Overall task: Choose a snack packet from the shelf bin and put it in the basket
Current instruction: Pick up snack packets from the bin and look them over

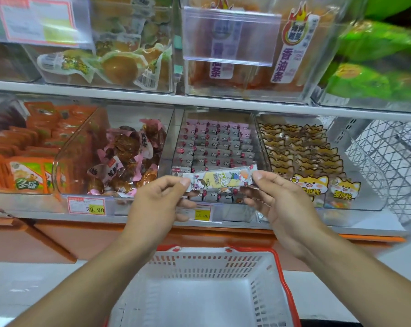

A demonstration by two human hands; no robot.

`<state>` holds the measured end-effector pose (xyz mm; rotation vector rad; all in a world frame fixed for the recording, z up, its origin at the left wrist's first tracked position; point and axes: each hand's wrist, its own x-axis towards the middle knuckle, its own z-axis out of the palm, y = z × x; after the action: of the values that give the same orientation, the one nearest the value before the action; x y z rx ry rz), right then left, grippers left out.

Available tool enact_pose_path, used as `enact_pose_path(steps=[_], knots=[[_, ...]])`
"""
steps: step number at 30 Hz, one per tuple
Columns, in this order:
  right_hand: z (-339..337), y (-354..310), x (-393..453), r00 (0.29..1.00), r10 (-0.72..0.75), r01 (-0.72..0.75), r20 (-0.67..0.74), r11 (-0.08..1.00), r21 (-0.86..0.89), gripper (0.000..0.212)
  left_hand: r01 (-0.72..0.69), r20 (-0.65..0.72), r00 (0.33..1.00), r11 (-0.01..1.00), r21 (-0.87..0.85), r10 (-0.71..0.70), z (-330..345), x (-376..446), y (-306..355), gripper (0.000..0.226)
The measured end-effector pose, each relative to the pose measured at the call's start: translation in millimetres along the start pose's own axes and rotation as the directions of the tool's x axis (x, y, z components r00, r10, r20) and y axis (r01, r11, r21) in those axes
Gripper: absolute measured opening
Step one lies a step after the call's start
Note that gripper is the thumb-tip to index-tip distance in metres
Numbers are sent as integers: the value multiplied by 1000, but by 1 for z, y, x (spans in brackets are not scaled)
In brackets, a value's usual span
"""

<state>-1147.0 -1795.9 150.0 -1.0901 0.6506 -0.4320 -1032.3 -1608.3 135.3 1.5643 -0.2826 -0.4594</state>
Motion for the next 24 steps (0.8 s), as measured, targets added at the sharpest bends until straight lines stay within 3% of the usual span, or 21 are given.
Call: enact_pose_path(steps=[8, 13, 15, 17, 19, 22, 24], knots=[[-4, 3, 6, 999, 31, -30, -34, 999, 42, 7, 1, -6, 1000, 996, -85, -2, 8, 0, 6, 26], [-5, 8, 10, 997, 65, -66, 31, 997, 28, 6, 25, 26, 999, 986, -163, -21, 7, 0, 8, 34], [-7, 9, 11, 994, 58, -54, 95, 998, -44, 19, 26, 39, 999, 986, -162, -20, 5, 1, 8, 34], [-11, 7, 12, 980, 2, 30, 200, 987, -160, 50, 21, 49, 999, 986, -165, -13, 3, 3, 8, 34], [-12, 5, 9, 944, -92, 206, 316, 914, -350, 70, 21, 61, 998, 986, -167, -11, 3, 3, 7, 34], [-9, 4, 6, 898, -207, 393, 388, 772, -499, 63, 29, 74, 997, 984, -174, -16, 4, 3, 6, 34], [-6, 4, 4, 898, -241, 407, 369, 775, -483, 49, 35, 73, 997, 984, -176, -23, 4, 4, 5, 33]])
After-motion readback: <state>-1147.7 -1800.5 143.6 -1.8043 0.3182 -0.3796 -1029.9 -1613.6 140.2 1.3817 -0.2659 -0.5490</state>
